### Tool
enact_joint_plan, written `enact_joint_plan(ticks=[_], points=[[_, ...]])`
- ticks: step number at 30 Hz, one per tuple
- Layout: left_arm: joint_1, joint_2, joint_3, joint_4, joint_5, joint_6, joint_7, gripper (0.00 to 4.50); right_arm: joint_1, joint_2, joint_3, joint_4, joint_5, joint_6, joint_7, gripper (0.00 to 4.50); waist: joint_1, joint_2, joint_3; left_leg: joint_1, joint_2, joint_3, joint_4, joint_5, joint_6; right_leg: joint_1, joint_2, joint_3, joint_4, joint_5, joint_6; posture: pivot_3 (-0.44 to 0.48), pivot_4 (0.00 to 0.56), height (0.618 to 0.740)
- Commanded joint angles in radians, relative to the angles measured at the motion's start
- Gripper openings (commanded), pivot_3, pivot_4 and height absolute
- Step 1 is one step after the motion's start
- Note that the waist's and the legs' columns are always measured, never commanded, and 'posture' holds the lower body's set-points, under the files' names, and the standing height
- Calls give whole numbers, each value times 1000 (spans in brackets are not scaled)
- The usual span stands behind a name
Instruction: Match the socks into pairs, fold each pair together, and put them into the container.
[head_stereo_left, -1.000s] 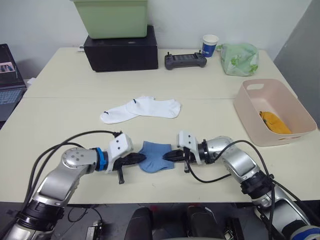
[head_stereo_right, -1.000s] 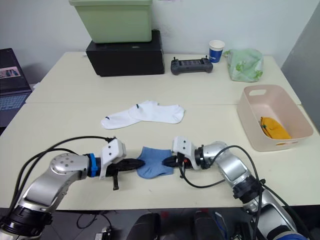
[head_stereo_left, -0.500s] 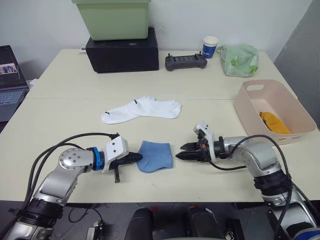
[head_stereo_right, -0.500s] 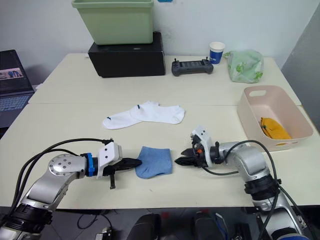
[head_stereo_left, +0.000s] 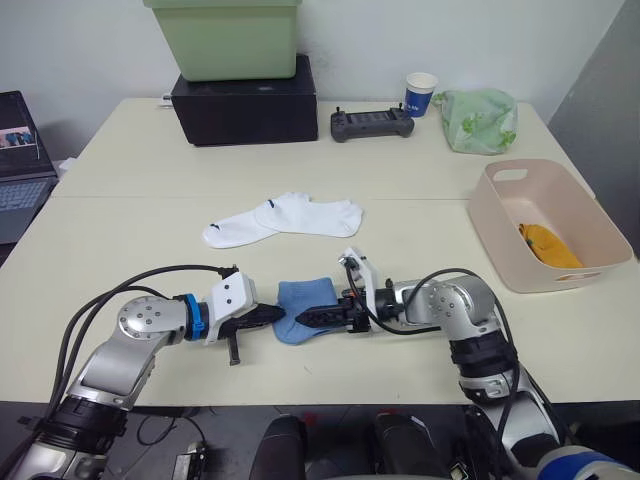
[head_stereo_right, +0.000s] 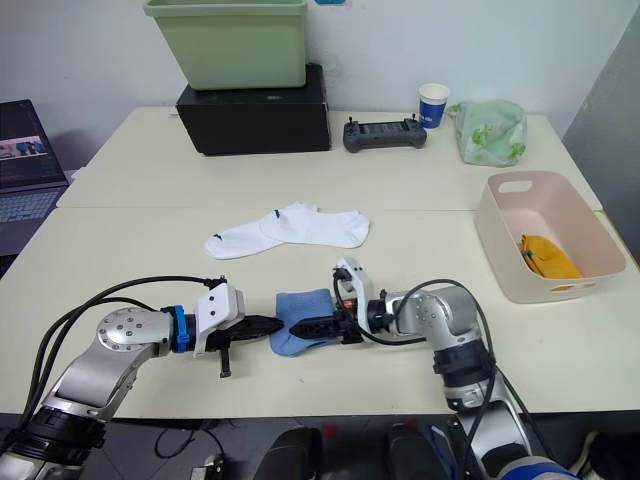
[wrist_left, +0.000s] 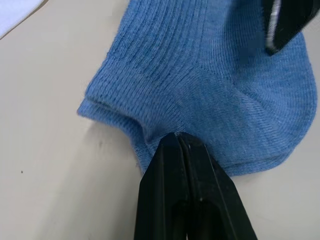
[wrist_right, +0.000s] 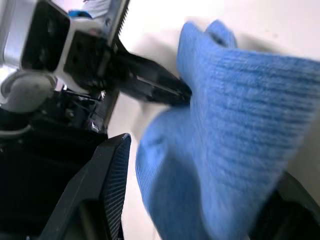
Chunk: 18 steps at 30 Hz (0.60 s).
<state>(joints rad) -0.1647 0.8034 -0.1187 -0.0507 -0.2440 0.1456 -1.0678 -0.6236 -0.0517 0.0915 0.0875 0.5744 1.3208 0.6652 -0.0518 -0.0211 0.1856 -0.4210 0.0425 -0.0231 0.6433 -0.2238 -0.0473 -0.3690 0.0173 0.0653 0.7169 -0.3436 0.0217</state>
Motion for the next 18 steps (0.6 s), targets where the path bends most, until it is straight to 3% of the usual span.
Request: enact_joint_plan(ticks=[1, 4, 11, 14, 18], points=[[34, 9, -2, 9, 29, 35, 11, 0, -20, 1, -36, 18, 23, -9, -12, 3040, 0, 0, 0, 0, 0, 0, 0, 0, 0, 0, 0, 0, 0, 0, 0, 0, 150, 740], [50, 14, 7, -2, 24, 36, 10, 0, -15, -17, -16, 15, 17, -19, -6, 2488, -3, 0, 0, 0, 0, 0, -1, 0, 0, -1, 0, 0, 0, 0, 0, 0, 150, 740], [42, 2, 62, -46, -57, 100, 1, 0, -3, -53, 4, -34, 27, -43, 14, 37, -6, 0, 0, 0, 1, 0, -1, 0, 0, -1, 0, 0, 0, 0, 0, 0, 150, 740], [26, 7, 124, -99, -158, 190, -6, 0, 0, -78, -19, -81, 35, -56, 16, 14, -6, 0, 0, -2, 1, 0, -1, 0, 0, -3, 1, 0, 0, 0, 0, 0, 150, 740], [-38, 41, 227, -223, -354, 386, -16, 898, -34, -186, -121, -215, 70, -66, 19, 0, 0, 0, 1, -7, 1, -1, 0, 0, 0, -6, 0, -2, -1, 0, 0, 0, 150, 740]])
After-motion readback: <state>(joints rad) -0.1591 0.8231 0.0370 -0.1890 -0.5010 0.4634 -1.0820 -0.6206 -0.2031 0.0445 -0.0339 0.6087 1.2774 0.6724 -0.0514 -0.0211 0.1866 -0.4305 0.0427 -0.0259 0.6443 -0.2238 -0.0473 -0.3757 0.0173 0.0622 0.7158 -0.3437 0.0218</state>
